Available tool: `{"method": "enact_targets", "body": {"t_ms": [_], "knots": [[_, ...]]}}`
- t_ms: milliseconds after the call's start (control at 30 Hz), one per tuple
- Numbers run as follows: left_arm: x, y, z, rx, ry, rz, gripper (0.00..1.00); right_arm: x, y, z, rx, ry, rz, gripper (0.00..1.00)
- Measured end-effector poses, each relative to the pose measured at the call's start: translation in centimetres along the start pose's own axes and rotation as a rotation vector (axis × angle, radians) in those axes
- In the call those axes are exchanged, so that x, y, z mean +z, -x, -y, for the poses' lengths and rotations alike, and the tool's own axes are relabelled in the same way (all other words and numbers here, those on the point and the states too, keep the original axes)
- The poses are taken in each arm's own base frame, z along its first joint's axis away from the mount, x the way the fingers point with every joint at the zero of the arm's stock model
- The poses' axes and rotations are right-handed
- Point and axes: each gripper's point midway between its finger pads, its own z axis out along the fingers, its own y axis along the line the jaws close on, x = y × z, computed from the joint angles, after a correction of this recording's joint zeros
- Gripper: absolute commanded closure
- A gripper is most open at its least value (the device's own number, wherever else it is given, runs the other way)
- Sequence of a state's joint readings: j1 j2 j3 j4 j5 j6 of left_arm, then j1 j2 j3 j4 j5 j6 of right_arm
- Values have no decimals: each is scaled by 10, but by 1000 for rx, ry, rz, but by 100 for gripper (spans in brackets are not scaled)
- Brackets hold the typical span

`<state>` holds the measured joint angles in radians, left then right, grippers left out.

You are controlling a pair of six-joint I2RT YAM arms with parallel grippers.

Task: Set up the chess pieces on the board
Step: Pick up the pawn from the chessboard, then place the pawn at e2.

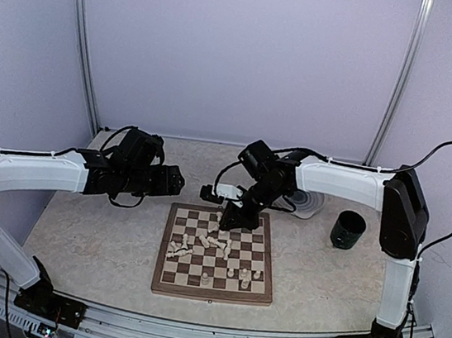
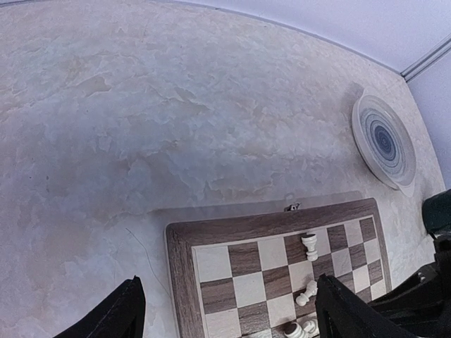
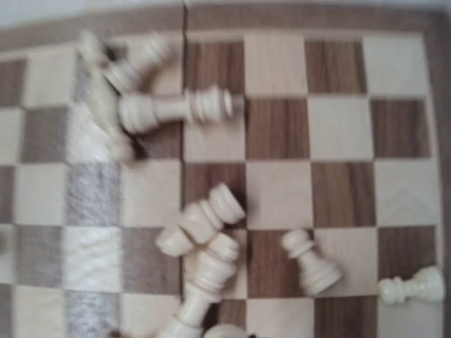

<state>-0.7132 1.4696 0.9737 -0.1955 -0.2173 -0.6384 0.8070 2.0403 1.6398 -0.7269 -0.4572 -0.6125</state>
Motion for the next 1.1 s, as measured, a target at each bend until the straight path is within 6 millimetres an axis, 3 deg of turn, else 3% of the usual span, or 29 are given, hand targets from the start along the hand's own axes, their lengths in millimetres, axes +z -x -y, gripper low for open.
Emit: {"method": "enact_targets", "body": {"t_ms": [233,467,567,1100], "knots": [[0,5,-1,-6,4,6,17,-31,14,-34,-60,32,73,91],[-1,20,-16,-34,33,30,17,-5,-2,-89,-119,144,11,92],[-1,24,-20,-35,40,37,17,3,-4,-101,-140,164,-15,91],[-7,33,-19,-36,32,58,17,34,-25,-91,-123,149,-122,90]]}}
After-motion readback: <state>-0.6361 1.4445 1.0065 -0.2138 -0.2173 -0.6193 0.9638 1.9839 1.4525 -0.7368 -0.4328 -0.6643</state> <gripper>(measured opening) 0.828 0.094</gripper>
